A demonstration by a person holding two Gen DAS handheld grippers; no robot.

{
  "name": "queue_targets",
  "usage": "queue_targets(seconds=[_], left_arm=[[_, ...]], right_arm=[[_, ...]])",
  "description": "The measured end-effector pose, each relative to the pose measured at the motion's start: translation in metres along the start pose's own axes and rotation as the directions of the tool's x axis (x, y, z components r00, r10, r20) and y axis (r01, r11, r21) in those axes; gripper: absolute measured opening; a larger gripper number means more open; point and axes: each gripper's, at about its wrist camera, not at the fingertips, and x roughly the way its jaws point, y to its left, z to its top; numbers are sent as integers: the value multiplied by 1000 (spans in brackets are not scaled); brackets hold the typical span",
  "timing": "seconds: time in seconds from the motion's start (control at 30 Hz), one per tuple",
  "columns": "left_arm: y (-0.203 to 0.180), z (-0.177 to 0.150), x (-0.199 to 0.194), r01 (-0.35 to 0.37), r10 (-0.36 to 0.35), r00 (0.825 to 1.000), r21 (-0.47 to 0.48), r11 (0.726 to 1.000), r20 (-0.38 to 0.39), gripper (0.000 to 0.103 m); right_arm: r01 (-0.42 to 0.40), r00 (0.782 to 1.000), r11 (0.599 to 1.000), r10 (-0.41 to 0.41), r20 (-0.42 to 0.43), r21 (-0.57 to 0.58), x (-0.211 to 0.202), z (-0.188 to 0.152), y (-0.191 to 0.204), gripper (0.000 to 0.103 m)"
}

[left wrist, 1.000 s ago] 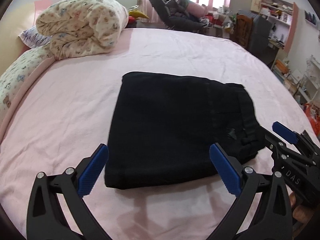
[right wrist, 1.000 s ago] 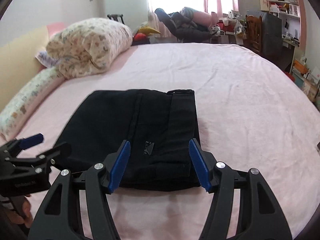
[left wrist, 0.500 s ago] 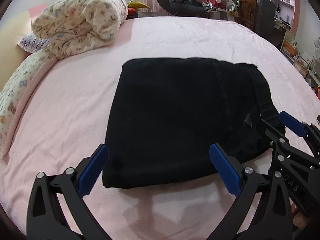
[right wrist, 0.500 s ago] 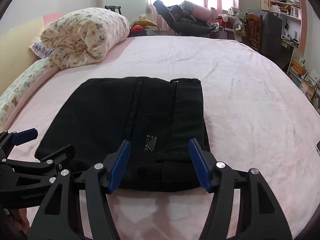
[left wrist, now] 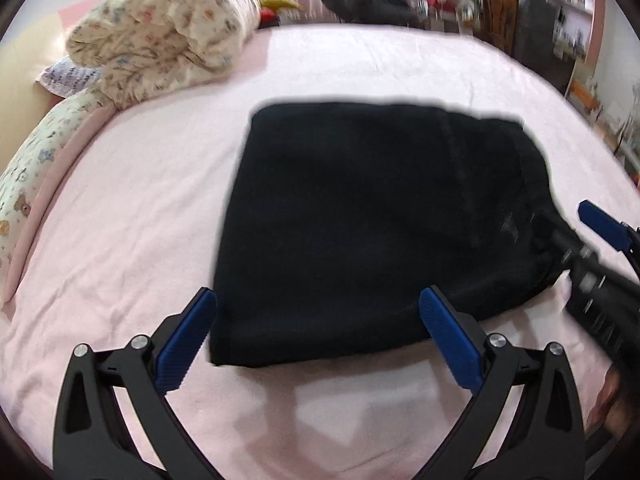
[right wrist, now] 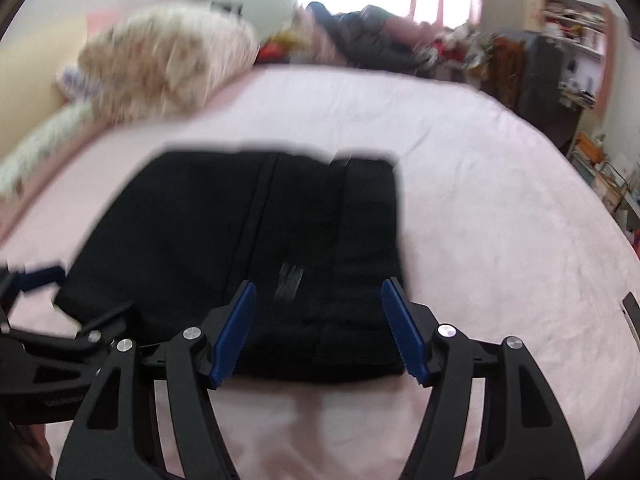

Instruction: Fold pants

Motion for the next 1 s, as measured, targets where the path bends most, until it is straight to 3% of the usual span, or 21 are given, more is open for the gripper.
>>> queue_targets(seconds=[0.13, 0.27, 0.43, 0.47, 0.53, 0.57, 0.63, 0.73, 0.83, 1.0], left_arm=[[35, 18, -12, 26, -17, 997, -123, 992, 73, 101], [54, 35, 1, 67, -59, 997, -199, 978, 43, 101], [40, 36, 6, 168, -164, 986, -167, 972, 38, 101], [36, 37, 7, 179, -176, 984, -157, 971, 37, 101], [21, 43, 9, 182, -181, 983, -114, 977, 22, 101], [17, 46, 12, 171, -171, 985, -101, 980, 9, 101], [12, 57, 18, 159, -161, 987, -90, 983, -21, 101], [16, 81, 27, 225, -230, 973, -132, 965, -24, 101], [16, 107, 48, 291, -303, 951, -166, 942, -55, 101], [9, 136, 102, 229, -257, 948, -154, 961, -190, 101]], right_arm=[[-23, 1000, 999, 23, -3, 42, 16, 19, -28, 69], [-108, 994, 994, 108, -2, -8, 39, 25, -29, 69], [-214, 977, 974, 213, -22, -79, 56, 28, -16, 68], [-216, 976, 974, 213, -53, -72, 63, 28, -16, 68], [-158, 968, 983, 135, -211, -95, 94, 26, -13, 68], [-161, 964, 982, 136, -230, -95, 98, 26, -14, 68], [-162, 974, 984, 147, -172, -80, 82, 35, -19, 68], [-200, 977, 978, 196, -85, -52, 67, 59, -22, 68], [-279, 951, 960, 272, -146, -32, 89, 77, -13, 68], [-243, 932, 970, 227, -283, -23, 136, 79, 0, 69]])
